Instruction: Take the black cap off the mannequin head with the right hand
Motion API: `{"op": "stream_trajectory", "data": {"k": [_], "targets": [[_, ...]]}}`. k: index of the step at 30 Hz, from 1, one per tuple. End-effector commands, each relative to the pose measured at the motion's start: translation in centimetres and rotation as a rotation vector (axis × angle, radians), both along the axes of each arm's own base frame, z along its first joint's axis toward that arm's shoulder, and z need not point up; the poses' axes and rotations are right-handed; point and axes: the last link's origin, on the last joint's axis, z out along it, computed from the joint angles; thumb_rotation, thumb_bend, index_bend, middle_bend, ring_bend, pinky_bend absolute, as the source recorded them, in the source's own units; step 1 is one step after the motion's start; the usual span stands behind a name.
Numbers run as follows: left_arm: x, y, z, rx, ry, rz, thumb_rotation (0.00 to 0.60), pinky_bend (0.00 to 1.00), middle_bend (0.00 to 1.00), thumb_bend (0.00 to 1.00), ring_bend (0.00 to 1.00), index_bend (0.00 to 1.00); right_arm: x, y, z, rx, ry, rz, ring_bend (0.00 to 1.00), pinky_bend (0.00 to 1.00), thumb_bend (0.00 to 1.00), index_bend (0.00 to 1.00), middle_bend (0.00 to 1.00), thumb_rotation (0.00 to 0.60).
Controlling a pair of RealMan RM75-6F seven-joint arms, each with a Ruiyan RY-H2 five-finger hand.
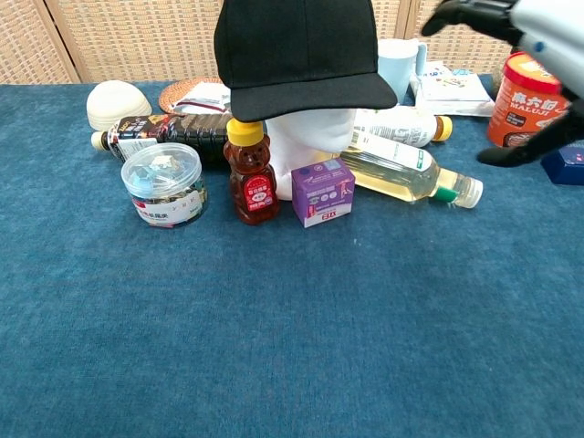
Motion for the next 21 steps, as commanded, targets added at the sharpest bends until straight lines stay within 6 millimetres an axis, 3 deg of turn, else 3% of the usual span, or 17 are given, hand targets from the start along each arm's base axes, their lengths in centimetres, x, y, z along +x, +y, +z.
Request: {"op": "stream_trajectory", "data": {"k": [1, 13, 21], "targets": [[0.0, 0.1, 0.0, -0.006, -0.002, 0.003, 0.600, 0.00, 0.00, 0.08, 0.00, 0.00, 2.0, -0.2, -0.9, 0.002, -0.010, 0.018, 0.13, 0.23, 0.08, 0.18, 0.16, 0.600], [-0.2, 0.1, 0.3, -0.013, -0.018, 0.002, 0.600, 0.00, 0.00, 0.08, 0.00, 0.00, 6.6, -0.9, -4.6, -0.033, -0.025, 0.052, 0.20, 0.35, 0.11, 0.21, 0.22, 0.600], [-0.1, 0.0, -0.1, -0.047, -0.011, -0.002, 0.600, 0.00, 0.00, 0.08, 0.00, 0.00, 7.0, -2.3, -6.8, -0.111, -0.021, 0.073, 0.26, 0.41, 0.21, 0.24, 0.27, 0.600]]}}
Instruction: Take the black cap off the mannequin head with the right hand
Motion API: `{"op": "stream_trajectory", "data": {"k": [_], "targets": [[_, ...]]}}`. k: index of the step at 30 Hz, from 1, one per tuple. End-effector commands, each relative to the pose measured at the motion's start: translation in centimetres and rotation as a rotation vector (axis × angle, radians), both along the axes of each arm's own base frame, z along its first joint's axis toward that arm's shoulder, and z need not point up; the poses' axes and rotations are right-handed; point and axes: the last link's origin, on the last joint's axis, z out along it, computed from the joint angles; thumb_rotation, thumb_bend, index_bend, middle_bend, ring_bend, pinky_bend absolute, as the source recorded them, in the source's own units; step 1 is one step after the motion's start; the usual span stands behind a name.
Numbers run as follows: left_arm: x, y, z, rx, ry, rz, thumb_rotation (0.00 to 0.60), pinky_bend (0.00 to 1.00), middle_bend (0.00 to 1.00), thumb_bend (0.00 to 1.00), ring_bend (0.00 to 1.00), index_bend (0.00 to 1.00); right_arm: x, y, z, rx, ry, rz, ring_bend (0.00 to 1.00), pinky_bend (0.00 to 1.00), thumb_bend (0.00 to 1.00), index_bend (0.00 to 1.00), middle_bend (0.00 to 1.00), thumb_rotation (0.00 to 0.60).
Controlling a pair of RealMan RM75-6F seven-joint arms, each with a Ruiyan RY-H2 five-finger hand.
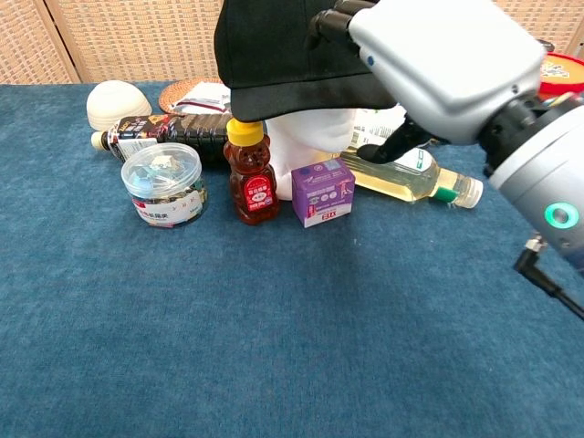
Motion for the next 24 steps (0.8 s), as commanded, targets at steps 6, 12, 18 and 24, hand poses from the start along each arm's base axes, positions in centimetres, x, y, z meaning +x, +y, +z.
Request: {"op": "stream_trajectory", "data": {"k": [6, 12, 18, 24], "targets": [[-0.2, 0.1, 0.3, -0.004, -0.018, 0.012, 0.600, 0.00, 0.00, 0.08, 0.00, 0.00, 0.5, -1.1, -1.4, -0.066, -0.043, 0.037, 0.32, 0.47, 0.36, 0.29, 0.31, 0.600], [-0.1, 0.1, -0.1, -0.036, -0.020, 0.009, 0.600, 0.00, 0.00, 0.08, 0.00, 0.00, 0.6, -1.5, -1.9, -0.097, -0.090, 0.094, 0.46, 0.58, 0.53, 0.44, 0.45, 0.600], [0.0, 0.0, -0.4, -0.054, -0.009, 0.004, 0.600, 0.00, 0.00, 0.08, 0.00, 0.00, 0.4, -2.1, -2.2, -0.114, -0.088, 0.116, 0.56, 0.67, 0.58, 0.53, 0.54, 0.600], [0.0, 0.2, -0.5, -0.051, -0.011, 0.012, 0.600, 0.00, 0.00, 0.08, 0.00, 0.00, 0.6, -2.8, -1.2, -0.153, -0.156, 0.186, 0.66, 0.77, 0.62, 0.63, 0.64, 0.600]]}}
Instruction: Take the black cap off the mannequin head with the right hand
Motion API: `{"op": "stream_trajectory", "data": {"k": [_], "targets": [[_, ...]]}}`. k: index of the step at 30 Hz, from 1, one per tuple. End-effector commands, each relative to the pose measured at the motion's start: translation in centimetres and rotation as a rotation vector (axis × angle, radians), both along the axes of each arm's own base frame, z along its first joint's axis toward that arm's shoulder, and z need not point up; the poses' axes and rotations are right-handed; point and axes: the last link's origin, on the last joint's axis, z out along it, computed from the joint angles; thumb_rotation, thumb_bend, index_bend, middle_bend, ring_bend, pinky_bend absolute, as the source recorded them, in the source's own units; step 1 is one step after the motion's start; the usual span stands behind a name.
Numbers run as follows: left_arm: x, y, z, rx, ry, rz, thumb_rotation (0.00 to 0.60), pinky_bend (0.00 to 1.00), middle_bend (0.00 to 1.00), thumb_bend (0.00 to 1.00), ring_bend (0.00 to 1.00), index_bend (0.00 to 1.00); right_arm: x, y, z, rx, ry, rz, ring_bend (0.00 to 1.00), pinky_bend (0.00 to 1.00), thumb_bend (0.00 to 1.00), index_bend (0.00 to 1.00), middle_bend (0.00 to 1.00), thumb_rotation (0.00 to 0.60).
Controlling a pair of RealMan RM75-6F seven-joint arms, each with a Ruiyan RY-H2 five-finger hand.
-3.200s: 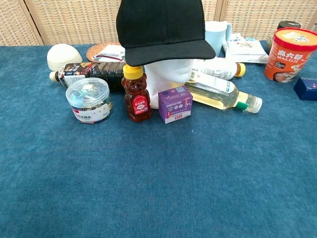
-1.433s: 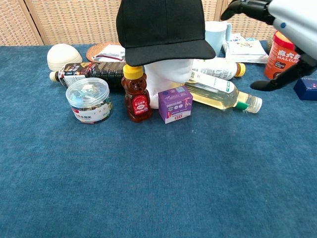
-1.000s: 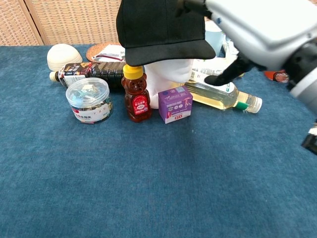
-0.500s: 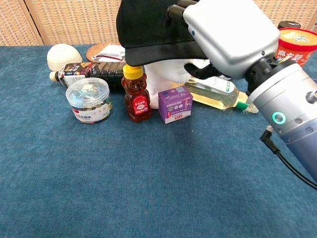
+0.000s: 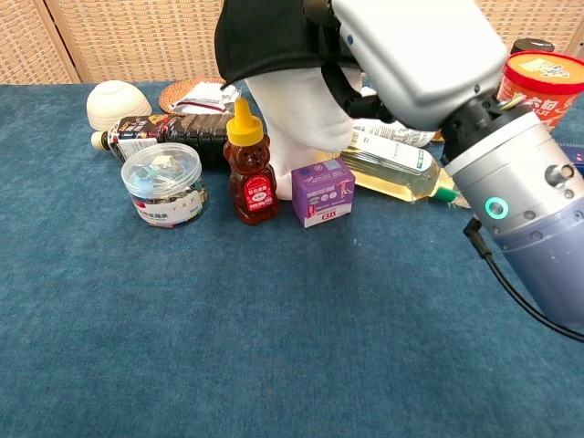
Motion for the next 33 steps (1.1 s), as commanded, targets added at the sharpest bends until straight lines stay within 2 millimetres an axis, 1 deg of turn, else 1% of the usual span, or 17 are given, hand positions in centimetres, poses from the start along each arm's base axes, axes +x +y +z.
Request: {"op": "stream_trajectory", "data": {"k": [1, 4, 6, 9, 10, 12, 16, 17, 18, 21, 23, 24, 26, 29, 31, 33], "targets": [[0.0, 0.0, -0.1, -0.007, 0.002, 0.000, 0.600, 0.00, 0.00, 0.08, 0.00, 0.00, 0.6, -0.8, 1.4, -0.070, -0.050, 0.080, 0.67, 0.78, 0.63, 0.64, 0.65, 0.600], [0.1, 0.0, -0.4, -0.017, 0.009, -0.002, 0.600, 0.00, 0.00, 0.08, 0.00, 0.00, 0.9, -1.8, 2.4, -0.139, -0.071, 0.132, 0.68, 0.80, 0.64, 0.66, 0.67, 0.600], [0.2, 0.1, -0.6, -0.029, 0.013, -0.002, 0.600, 0.00, 0.00, 0.08, 0.00, 0.00, 1.4, -2.9, 3.3, -0.187, -0.072, 0.156, 0.69, 0.81, 0.64, 0.66, 0.67, 0.600], [0.2, 0.1, -0.7, -0.029, 0.015, 0.000, 0.600, 0.00, 0.00, 0.08, 0.00, 0.00, 2.0, -4.2, 4.3, -0.226, -0.066, 0.166, 0.69, 0.81, 0.64, 0.66, 0.67, 0.600], [0.2, 0.0, -0.6, -0.029, 0.014, 0.001, 0.600, 0.00, 0.00, 0.08, 0.00, 0.00, 2.5, -5.0, 5.0, -0.253, -0.062, 0.171, 0.69, 0.81, 0.64, 0.66, 0.67, 0.600], [0.1, 0.0, -0.6, -0.030, 0.015, 0.002, 0.600, 0.00, 0.00, 0.08, 0.00, 0.00, 3.1, -6.2, 6.3, -0.288, -0.064, 0.165, 0.70, 0.81, 0.64, 0.67, 0.68, 0.600], [0.1, 0.0, -0.6, -0.031, 0.014, 0.004, 0.600, 0.00, 0.00, 0.08, 0.00, 0.00, 3.8, -7.2, 7.5, -0.319, -0.061, 0.160, 0.71, 0.83, 0.64, 0.67, 0.69, 0.600], [0.1, 0.1, -0.6, -0.032, 0.014, 0.004, 0.600, 0.00, 0.00, 0.08, 0.00, 0.00, 4.1, -7.7, 7.9, -0.335, -0.055, 0.155, 0.71, 0.83, 0.64, 0.67, 0.69, 0.600], [0.1, 0.1, -0.7, -0.036, 0.015, 0.004, 0.600, 0.00, 0.00, 0.08, 0.00, 0.00, 4.7, -8.7, 8.7, -0.354, -0.037, 0.145, 0.72, 0.83, 0.64, 0.67, 0.69, 0.600], [0.1, 0.0, -0.7, -0.037, 0.017, 0.004, 0.600, 0.00, 0.00, 0.08, 0.00, 0.00, 5.2, -10.0, 9.4, -0.366, -0.010, 0.126, 0.72, 0.83, 0.64, 0.67, 0.69, 0.600], [0.1, -0.1, -0.7, -0.038, 0.017, 0.005, 0.600, 0.00, 0.00, 0.08, 0.00, 0.00, 5.4, -11.1, 10.2, -0.391, 0.012, 0.102, 0.72, 0.83, 0.64, 0.67, 0.69, 0.600], [0.1, -0.1, -0.7, -0.037, 0.017, 0.005, 0.600, 0.00, 0.00, 0.08, 0.00, 0.00, 5.4, -11.2, 10.4, -0.395, 0.015, 0.099, 0.71, 0.83, 0.64, 0.67, 0.69, 0.600], [0.0, -0.1, -0.6, -0.034, 0.014, 0.008, 0.600, 0.00, 0.00, 0.08, 0.00, 0.00, 5.1, -11.9, 11.5, -0.431, 0.023, 0.077, 0.71, 0.83, 0.64, 0.67, 0.69, 0.600], [0.0, 0.0, -0.5, -0.028, 0.008, 0.011, 0.600, 0.00, 0.00, 0.08, 0.00, 0.00, 4.1, -12.6, 13.2, -0.472, 0.046, 0.061, 0.71, 0.83, 0.64, 0.68, 0.69, 0.600], [-0.1, 0.0, -0.6, -0.035, 0.006, 0.014, 0.600, 0.00, 0.00, 0.08, 0.00, 0.00, 2.6, -13.1, 14.7, -0.521, 0.102, 0.043, 0.72, 0.83, 0.64, 0.68, 0.69, 0.600], [0.0, -0.1, -0.7, -0.051, 0.005, 0.012, 0.600, 0.00, 0.00, 0.08, 0.00, 0.00, 1.4, -13.5, 15.6, -0.544, 0.150, 0.033, 0.72, 0.83, 0.64, 0.68, 0.70, 0.600]]}}
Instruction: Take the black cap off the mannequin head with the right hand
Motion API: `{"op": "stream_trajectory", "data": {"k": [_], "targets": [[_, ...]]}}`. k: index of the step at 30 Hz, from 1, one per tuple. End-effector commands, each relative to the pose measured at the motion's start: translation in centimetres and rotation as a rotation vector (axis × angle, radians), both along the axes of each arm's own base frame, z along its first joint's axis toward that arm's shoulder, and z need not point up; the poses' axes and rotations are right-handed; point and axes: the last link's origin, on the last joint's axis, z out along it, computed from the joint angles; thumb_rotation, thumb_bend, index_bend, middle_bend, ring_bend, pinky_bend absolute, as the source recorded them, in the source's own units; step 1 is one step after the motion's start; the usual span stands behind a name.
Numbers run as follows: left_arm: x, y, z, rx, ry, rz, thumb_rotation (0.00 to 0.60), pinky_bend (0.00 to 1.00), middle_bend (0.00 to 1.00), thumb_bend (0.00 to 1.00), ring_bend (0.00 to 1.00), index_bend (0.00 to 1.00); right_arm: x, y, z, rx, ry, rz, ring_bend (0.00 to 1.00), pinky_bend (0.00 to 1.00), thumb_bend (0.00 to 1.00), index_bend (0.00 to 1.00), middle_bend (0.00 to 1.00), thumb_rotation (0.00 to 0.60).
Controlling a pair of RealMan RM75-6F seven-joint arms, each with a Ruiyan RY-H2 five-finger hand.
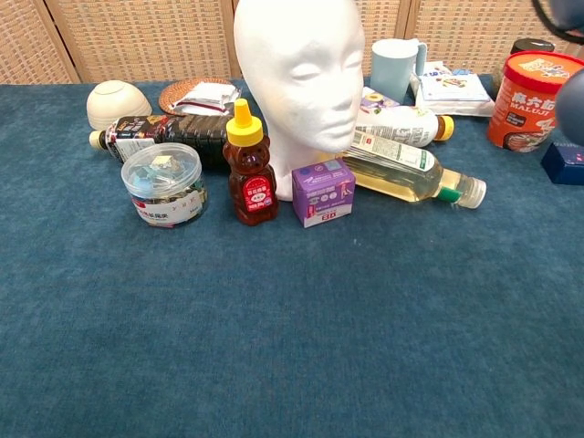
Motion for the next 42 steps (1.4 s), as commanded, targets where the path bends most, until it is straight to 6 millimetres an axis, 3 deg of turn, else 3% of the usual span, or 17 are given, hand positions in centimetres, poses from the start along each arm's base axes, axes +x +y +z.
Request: {"op": "stream_trajectory", "data": {"k": [1, 6, 9, 13, 22, 27, 29, 31, 32, 33, 36, 38, 42], "targets": [[0.1, -0.1, -0.2, -0.024, -0.005, -0.006, 0.600, 0.00, 0.00, 0.08, 0.00, 0.00, -3.0, -0.8, 2.1, -0.061, 0.087, -0.062, 0.72, 0.83, 0.64, 0.68, 0.70, 0.600], [0.3, -0.2, -0.4, -0.015, 0.003, -0.015, 0.600, 0.00, 0.00, 0.08, 0.00, 0.00, -6.6, -0.2, 2.2, -0.041, 0.183, -0.089, 0.72, 0.83, 0.64, 0.68, 0.70, 0.600], [0.3, -0.2, -0.7, -0.019, 0.009, -0.013, 0.600, 0.00, 0.00, 0.08, 0.00, 0.00, -9.6, 0.9, 0.4, 0.029, 0.235, -0.137, 0.72, 0.83, 0.64, 0.68, 0.70, 0.600], [0.4, -0.4, -0.8, -0.027, 0.014, -0.019, 0.600, 0.00, 0.00, 0.08, 0.00, 0.00, -11.7, 2.1, -1.8, 0.111, 0.248, -0.157, 0.73, 0.83, 0.64, 0.68, 0.71, 0.600], [0.5, -0.5, -0.9, -0.043, 0.011, -0.016, 0.600, 0.00, 0.00, 0.08, 0.00, 0.00, -13.8, 3.6, -5.0, 0.216, 0.292, -0.157, 0.72, 0.83, 0.68, 0.68, 0.71, 0.600], [0.3, -0.5, -0.8, -0.043, 0.006, -0.010, 0.600, 0.00, 0.00, 0.07, 0.00, 0.00, -15.0, 5.6, -6.5, 0.289, 0.328, -0.150, 0.70, 0.82, 0.70, 0.68, 0.70, 0.600], [0.3, -0.5, -0.7, -0.040, 0.003, -0.007, 0.600, 0.00, 0.00, 0.07, 0.00, 0.00, -15.4, 6.1, -6.6, 0.306, 0.346, -0.162, 0.66, 0.79, 0.69, 0.61, 0.67, 0.600], [0.3, -0.4, -0.7, -0.036, -0.001, -0.005, 0.600, 0.00, 0.00, 0.08, 0.00, 0.00, -15.9, 7.0, -6.8, 0.356, 0.350, -0.202, 0.56, 0.75, 0.64, 0.42, 0.58, 0.600], [0.3, -0.4, -0.6, -0.034, -0.002, -0.005, 0.600, 0.00, 0.00, 0.08, 0.00, 0.00, -16.0, 7.5, -6.9, 0.395, 0.340, -0.220, 0.48, 0.71, 0.55, 0.29, 0.51, 0.600], [0.3, -0.5, -0.6, -0.033, -0.004, -0.005, 0.600, 0.00, 0.00, 0.08, 0.00, 0.00, -16.1, 8.1, -6.8, 0.436, 0.332, -0.243, 0.40, 0.67, 0.41, 0.18, 0.44, 0.600], [0.3, -0.5, -0.5, -0.032, -0.008, -0.006, 0.600, 0.00, 0.00, 0.08, 0.00, 0.00, -16.0, 9.4, -6.2, 0.505, 0.332, -0.285, 0.23, 0.57, 0.05, 0.04, 0.27, 0.600], [0.3, -0.6, -0.4, -0.032, -0.008, -0.003, 0.600, 0.00, 0.00, 0.08, 0.00, 0.00, -16.1, 10.3, -5.8, 0.564, 0.313, -0.324, 0.15, 0.50, 0.00, 0.01, 0.19, 0.600], [0.2, -0.6, -0.2, -0.023, -0.013, 0.002, 0.600, 0.00, 0.00, 0.07, 0.00, 0.00, -16.3, 12.5, -4.2, 0.675, 0.222, -0.357, 0.07, 0.39, 0.00, 0.00, 0.09, 0.600]]}}
